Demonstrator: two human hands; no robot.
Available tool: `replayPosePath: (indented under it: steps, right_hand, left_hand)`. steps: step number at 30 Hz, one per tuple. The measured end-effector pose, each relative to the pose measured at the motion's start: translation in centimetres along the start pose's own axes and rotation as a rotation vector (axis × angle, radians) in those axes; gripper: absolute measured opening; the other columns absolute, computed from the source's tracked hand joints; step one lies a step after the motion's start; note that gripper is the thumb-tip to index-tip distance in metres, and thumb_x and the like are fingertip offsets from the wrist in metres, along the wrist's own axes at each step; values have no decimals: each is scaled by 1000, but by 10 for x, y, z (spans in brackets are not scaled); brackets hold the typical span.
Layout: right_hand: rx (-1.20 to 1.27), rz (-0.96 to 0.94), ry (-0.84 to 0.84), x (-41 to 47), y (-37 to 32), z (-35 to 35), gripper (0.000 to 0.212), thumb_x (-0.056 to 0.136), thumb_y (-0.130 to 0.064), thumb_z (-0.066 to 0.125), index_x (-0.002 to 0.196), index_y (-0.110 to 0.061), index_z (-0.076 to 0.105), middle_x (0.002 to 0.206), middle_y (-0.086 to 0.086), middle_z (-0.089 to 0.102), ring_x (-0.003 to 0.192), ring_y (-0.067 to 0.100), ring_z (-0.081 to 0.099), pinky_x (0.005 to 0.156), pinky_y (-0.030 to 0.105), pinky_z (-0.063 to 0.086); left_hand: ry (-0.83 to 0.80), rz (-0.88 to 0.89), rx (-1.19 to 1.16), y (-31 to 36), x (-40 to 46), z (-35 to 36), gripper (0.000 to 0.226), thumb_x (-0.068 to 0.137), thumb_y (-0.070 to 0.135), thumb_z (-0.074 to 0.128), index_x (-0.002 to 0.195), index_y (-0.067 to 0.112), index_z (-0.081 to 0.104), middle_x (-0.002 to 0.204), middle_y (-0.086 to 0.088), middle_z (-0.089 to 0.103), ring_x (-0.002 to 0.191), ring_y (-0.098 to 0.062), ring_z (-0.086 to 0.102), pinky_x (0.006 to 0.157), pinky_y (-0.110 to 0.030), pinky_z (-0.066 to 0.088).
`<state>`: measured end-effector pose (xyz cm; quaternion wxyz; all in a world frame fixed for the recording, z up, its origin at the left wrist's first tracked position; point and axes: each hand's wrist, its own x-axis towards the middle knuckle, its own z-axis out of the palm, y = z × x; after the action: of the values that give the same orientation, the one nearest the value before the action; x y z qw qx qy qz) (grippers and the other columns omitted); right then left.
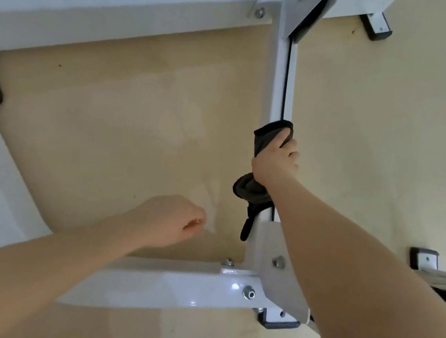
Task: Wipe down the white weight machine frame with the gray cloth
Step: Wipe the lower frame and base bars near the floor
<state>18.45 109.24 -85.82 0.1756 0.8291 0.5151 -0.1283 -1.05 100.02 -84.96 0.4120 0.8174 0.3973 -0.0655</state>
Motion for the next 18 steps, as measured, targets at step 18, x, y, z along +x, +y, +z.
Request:
replayPosePath:
  steps: [18]
  right_hand:
    - [-10,38,-1,-32,1,6,80,93,-21,45,145,-4,-13,151,25,3,133,39,22,105,43,28]
  left_hand:
    - [-290,-56,-193,-4,-20,36,32,78,44,67,104,26,66,87,17,56,86,-7,57,72,-22,42]
